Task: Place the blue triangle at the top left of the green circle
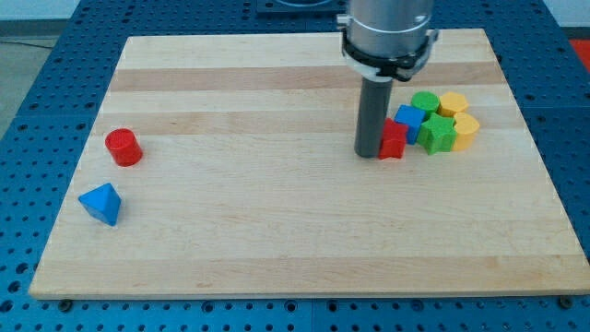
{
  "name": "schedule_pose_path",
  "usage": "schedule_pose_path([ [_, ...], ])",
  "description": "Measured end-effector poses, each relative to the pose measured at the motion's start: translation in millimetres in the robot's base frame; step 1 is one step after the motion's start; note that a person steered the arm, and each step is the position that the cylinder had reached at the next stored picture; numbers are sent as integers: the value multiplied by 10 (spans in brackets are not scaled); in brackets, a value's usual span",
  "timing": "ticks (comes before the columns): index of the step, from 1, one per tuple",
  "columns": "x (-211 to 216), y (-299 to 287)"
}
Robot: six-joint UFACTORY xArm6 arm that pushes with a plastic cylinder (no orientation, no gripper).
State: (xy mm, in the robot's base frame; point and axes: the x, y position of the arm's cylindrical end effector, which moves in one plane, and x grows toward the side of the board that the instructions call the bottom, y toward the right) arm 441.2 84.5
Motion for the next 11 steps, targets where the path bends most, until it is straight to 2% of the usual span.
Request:
schedule_pose_path([
  [2,155,33],
  [3,873,-378],
  [4,1363,-1084],
  [5,1521,-2111],
  [6,1506,-3110],
  [7,1320,-3602],
  [8,939,-3739],
  [9,789,-3563],
  [11,791,-2810],
])
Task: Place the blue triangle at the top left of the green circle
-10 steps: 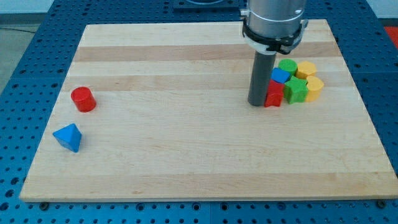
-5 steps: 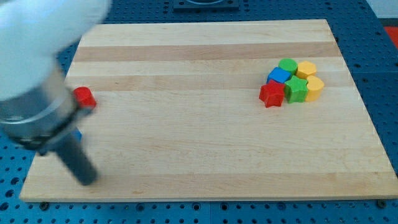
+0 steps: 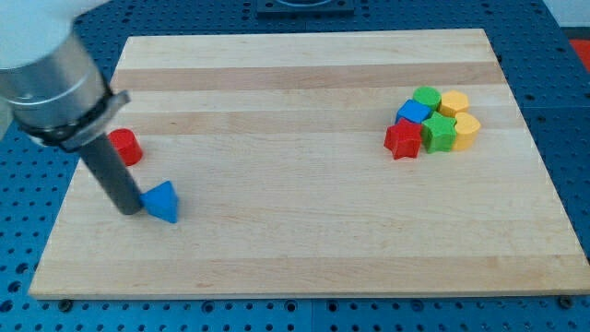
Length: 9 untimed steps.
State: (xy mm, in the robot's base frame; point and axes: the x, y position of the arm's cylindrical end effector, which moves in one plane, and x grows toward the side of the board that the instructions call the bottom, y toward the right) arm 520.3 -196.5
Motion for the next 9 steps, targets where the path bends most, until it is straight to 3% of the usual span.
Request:
schedule_pose_path([
  [3,110,877],
  [6,-648,1549],
  [9,-812,2262],
])
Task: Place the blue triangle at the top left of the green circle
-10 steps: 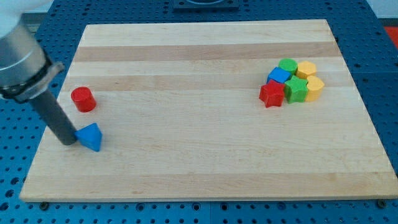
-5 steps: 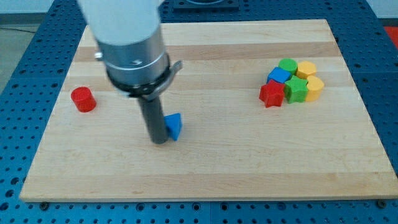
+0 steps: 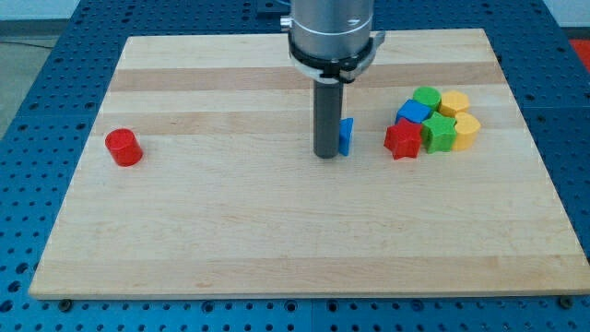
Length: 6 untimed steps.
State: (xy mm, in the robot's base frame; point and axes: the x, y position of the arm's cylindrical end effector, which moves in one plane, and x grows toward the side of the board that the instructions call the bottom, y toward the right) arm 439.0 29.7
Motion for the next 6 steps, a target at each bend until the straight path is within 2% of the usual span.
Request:
schedule_pose_path([
  [3,-529,192],
  [6,-795,833],
])
